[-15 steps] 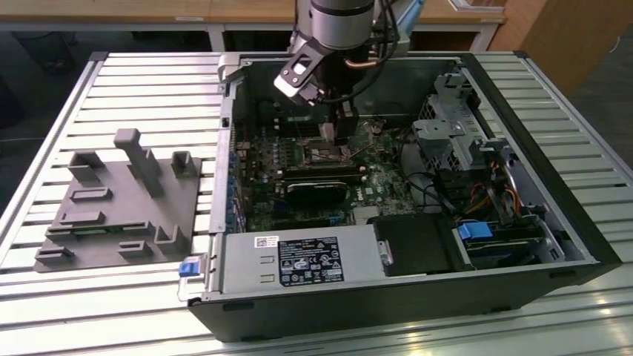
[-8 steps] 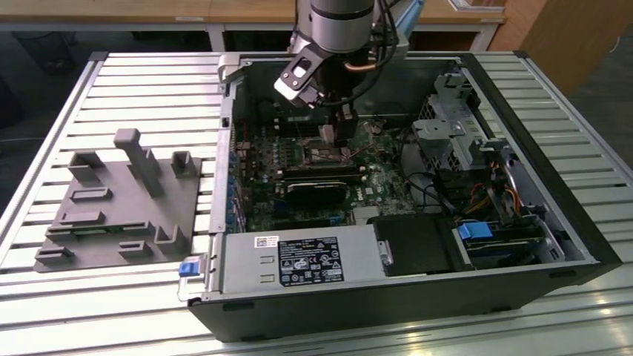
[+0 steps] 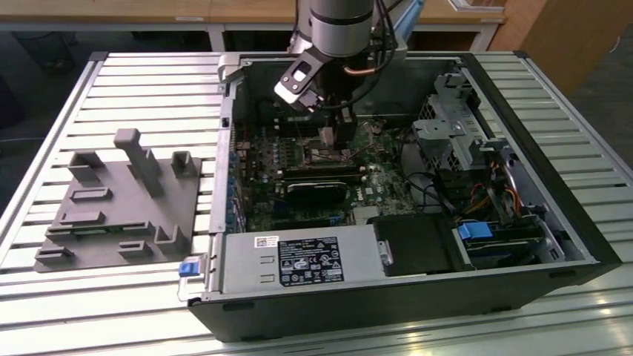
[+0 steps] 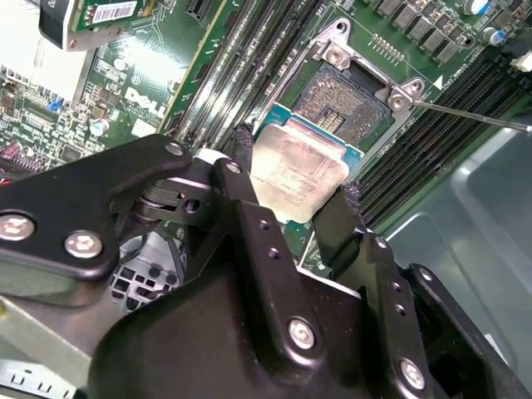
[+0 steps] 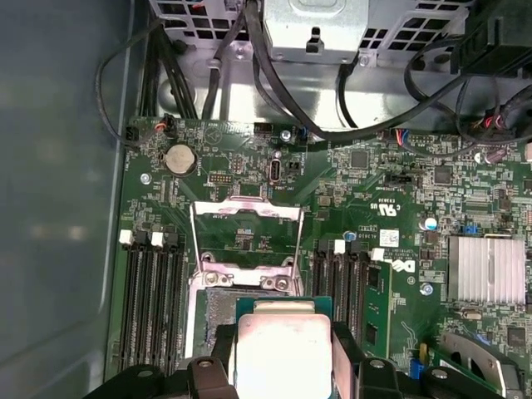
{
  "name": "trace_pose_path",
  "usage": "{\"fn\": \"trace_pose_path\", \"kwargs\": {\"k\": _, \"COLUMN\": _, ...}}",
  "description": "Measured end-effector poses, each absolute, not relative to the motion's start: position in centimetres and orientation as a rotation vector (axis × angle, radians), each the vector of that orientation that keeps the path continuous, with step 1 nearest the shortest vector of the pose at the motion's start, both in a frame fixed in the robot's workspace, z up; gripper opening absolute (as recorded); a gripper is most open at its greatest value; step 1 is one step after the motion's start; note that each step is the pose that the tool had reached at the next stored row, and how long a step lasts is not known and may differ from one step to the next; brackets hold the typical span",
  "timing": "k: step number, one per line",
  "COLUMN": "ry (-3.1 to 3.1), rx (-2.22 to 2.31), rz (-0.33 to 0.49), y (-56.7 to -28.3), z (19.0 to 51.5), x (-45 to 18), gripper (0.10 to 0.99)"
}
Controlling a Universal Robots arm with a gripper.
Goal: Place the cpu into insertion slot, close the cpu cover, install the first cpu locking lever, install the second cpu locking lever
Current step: 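Place the cpu into insertion slot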
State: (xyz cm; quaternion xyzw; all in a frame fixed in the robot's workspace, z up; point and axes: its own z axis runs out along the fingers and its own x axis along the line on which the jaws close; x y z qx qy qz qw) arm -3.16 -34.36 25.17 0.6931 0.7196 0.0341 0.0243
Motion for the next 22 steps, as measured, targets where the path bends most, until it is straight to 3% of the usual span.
{"fn": "trace_pose_path", "kwargs": {"k": 22, "ry": 2.226, "rx": 2.145, "rz": 0.106, "y": -33.1, "z": 22.8, "x": -3.5, "gripper": 0.541}}
